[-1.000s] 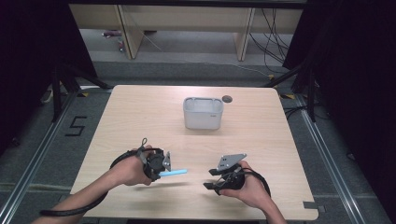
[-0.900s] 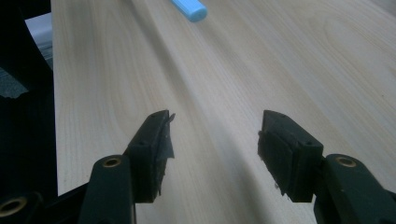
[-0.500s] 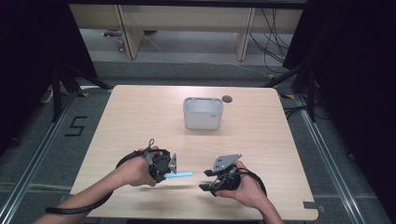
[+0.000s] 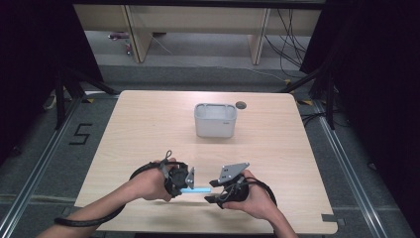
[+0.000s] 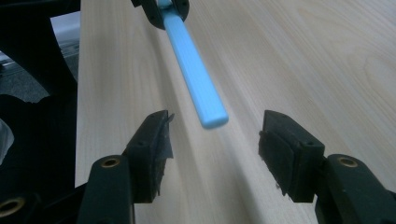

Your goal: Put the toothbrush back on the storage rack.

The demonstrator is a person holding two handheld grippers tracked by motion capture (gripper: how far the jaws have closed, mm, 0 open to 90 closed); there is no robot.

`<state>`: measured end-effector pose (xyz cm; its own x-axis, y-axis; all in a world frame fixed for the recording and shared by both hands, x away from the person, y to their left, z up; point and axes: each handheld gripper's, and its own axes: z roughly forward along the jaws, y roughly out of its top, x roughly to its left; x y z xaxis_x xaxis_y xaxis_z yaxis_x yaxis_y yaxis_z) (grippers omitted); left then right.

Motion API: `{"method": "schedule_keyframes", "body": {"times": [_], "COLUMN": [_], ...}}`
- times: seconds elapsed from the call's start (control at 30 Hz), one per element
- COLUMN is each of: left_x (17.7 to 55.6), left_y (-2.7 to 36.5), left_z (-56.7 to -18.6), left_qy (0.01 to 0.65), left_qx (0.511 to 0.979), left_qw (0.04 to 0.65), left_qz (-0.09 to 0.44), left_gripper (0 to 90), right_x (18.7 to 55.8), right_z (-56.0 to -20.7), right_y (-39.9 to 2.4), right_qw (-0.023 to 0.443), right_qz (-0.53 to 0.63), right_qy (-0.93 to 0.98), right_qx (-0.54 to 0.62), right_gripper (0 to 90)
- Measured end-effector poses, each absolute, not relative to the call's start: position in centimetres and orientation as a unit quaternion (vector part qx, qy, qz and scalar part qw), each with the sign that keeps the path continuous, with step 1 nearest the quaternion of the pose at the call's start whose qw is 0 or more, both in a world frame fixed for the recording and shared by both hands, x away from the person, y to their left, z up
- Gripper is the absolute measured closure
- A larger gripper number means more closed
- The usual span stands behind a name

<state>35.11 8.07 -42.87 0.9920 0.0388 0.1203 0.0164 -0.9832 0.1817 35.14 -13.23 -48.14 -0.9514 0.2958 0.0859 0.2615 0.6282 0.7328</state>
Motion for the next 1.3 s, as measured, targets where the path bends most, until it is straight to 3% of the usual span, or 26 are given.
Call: {"method": "schedule_keyframes", "body": {"times": [0.6, 1.3], "left_x": [34.3, 34.0], "left_y": [6.9, 6.6], "left_z": [-42.7, -42.5], "left_qy": [-0.010, -0.018], "left_qx": [0.993, 0.992], "left_qw": [0.098, 0.102], "left_qz": [0.064, 0.067], "left_gripper": [78.6, 78.5], "right_x": [35.1, 34.9], "right_z": [-48.4, -48.5], "right_y": [-11.9, -11.6], "right_qw": [0.004, -0.018], "right_qz": [0.412, 0.418], "right_qy": [0.901, 0.902], "right_qx": [0.133, 0.110], "right_gripper": [50.5, 76.1]}}
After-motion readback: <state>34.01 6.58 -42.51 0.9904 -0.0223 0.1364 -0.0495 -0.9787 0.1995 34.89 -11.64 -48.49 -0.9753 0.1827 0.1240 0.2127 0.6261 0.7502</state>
